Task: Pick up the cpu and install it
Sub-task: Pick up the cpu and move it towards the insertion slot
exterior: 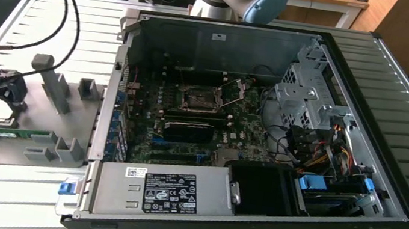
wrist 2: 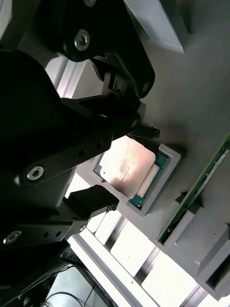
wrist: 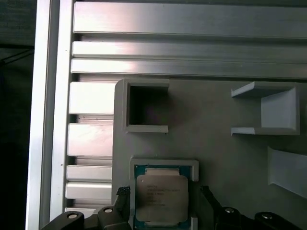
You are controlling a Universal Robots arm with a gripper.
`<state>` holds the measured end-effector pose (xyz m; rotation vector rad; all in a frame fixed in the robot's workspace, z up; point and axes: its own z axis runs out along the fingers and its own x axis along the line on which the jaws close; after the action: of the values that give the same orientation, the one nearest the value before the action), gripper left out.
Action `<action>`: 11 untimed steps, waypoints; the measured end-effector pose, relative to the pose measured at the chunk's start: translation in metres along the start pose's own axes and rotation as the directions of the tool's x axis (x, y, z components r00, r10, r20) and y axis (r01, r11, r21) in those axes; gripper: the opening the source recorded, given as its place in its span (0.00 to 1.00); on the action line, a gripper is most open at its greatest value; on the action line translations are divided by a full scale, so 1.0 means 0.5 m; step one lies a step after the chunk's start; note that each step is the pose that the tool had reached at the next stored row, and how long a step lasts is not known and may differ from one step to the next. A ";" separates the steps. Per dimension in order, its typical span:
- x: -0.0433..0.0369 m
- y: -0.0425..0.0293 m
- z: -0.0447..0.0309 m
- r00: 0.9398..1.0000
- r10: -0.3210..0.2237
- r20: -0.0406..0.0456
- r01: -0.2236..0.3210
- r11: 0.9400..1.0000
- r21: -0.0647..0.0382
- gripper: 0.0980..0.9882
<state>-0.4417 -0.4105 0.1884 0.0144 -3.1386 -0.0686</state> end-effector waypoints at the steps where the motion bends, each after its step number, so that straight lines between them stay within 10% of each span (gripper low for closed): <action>1: 0.000 0.001 0.001 1.000 0.001 0.000 -0.001 1.000 0.000 0.65; 11: 0.000 0.002 0.009 1.000 0.002 0.000 -0.002 1.000 0.000 0.63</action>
<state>-0.4417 -0.4094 0.1838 0.0119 -3.1385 -0.0685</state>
